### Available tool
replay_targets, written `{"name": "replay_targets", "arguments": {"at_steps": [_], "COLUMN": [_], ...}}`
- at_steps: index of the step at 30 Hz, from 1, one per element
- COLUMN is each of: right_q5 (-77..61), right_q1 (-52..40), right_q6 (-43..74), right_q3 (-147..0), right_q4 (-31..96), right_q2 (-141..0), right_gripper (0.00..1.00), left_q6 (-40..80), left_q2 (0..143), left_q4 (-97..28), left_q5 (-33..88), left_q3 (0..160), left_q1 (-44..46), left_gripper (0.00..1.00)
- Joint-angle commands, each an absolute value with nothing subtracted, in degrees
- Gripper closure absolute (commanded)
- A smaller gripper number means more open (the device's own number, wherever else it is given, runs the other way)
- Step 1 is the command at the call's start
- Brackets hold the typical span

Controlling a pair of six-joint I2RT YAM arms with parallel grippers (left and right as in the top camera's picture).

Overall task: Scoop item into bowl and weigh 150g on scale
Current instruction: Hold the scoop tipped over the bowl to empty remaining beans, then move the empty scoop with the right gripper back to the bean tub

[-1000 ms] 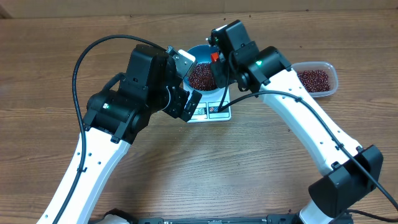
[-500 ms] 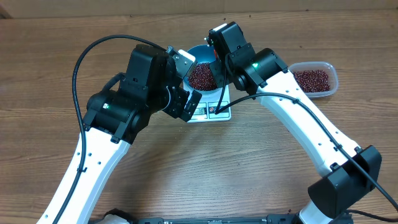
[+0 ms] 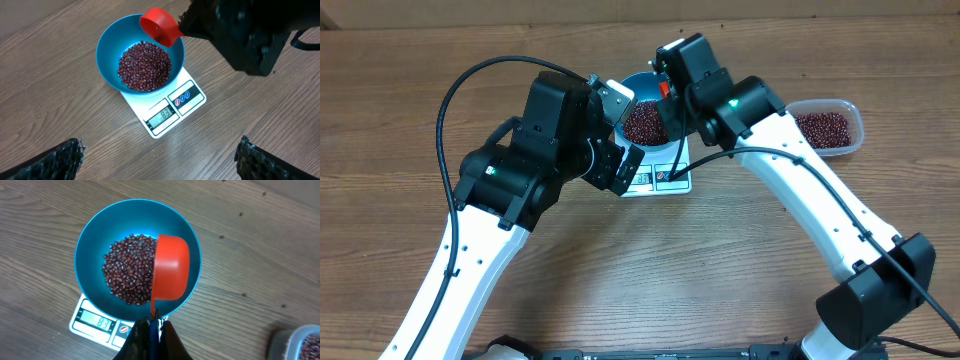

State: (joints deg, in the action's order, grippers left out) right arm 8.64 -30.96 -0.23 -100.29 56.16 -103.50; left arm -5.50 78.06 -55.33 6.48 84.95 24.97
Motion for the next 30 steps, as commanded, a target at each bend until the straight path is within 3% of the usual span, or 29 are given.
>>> {"name": "replay_targets", "arguments": {"at_steps": [1, 19, 25, 30], "right_q5": [1.4, -42.1, -41.1, -27.3], "right_q1": [-27.2, 2.1, 10.1, 13.9], "right_q6": [-0.2, -1.1, -1.9, -1.9], "right_q3": [-102.1, -102.1, -102.1, -101.5], "right_q4": [55.8, 59.5, 62.5, 66.8], "right_q2": [-100.7, -92.6, -92.6, -93.2], "right_gripper": [0.96, 0.96, 0.96, 0.96], "left_q6": [-4.9, -4.9, -4.9, -4.9], "left_q2": [78.5, 78.5, 78.5, 78.5], "left_q4": [-55.3, -55.3, -55.3, -55.3], "left_q5": [6.9, 6.9, 6.9, 6.9], "left_q3": [85.3, 85.3, 85.3, 85.3], "left_q1": [24.7, 24.7, 24.7, 24.7], "left_gripper": [0.0, 0.0, 0.0, 0.0]}}
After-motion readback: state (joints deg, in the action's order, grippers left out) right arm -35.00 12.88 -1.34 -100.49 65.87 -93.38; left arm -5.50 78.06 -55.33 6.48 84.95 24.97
